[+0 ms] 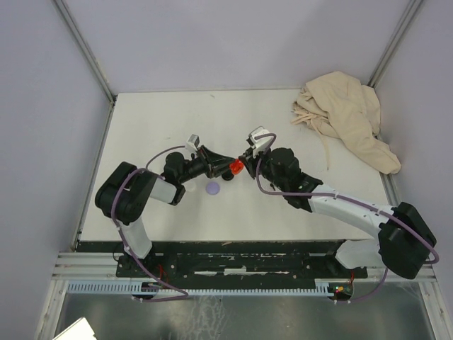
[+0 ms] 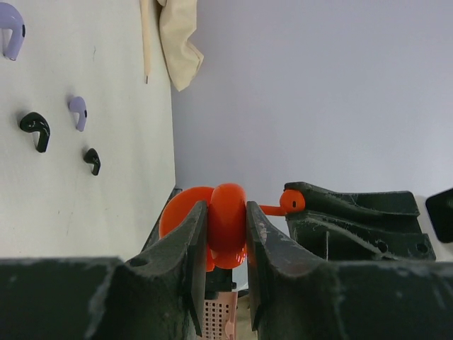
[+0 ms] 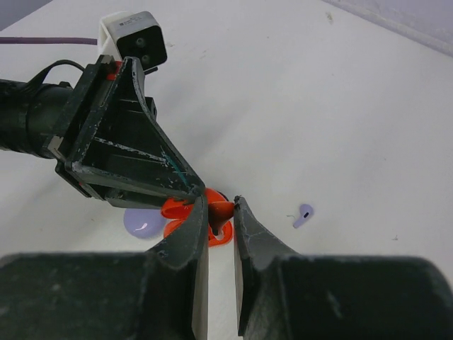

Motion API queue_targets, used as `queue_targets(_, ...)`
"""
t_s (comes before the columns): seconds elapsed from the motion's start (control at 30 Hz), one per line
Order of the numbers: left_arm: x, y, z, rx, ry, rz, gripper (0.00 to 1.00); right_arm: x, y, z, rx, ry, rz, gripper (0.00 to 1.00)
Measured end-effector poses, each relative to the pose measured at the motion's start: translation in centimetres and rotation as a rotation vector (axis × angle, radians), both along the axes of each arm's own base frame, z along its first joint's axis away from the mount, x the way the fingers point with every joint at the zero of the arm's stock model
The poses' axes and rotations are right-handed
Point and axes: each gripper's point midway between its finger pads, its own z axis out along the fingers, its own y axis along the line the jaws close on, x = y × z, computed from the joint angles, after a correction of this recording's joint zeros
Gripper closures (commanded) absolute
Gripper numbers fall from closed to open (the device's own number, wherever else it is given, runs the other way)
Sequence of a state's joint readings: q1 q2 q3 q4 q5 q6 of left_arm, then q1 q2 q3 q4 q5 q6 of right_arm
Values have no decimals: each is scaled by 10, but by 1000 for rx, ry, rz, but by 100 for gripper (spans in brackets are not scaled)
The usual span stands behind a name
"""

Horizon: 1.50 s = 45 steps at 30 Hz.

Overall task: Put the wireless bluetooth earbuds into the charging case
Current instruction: Place the earbud in the charging case.

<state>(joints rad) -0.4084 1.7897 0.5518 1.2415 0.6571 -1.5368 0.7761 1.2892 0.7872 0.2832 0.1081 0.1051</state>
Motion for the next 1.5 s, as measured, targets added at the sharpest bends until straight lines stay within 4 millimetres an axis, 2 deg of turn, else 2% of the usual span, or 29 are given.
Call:
queue_targets(0.4, 5, 1, 3, -36, 25, 27, 97, 6, 20, 1, -6, -101, -2, 99)
queue_targets(0.73, 6, 1, 4, -61, 42, 26, 97, 7, 20, -7, -20, -94, -5, 99)
queue_targets(1.0, 6, 1, 4, -69, 42, 25, 97, 2, 16, -22, -42, -71, -2, 99)
queue_targets(1.5, 6, -1, 0, -69, 56, 22, 97, -1, 15, -26, -33, -61, 1, 99)
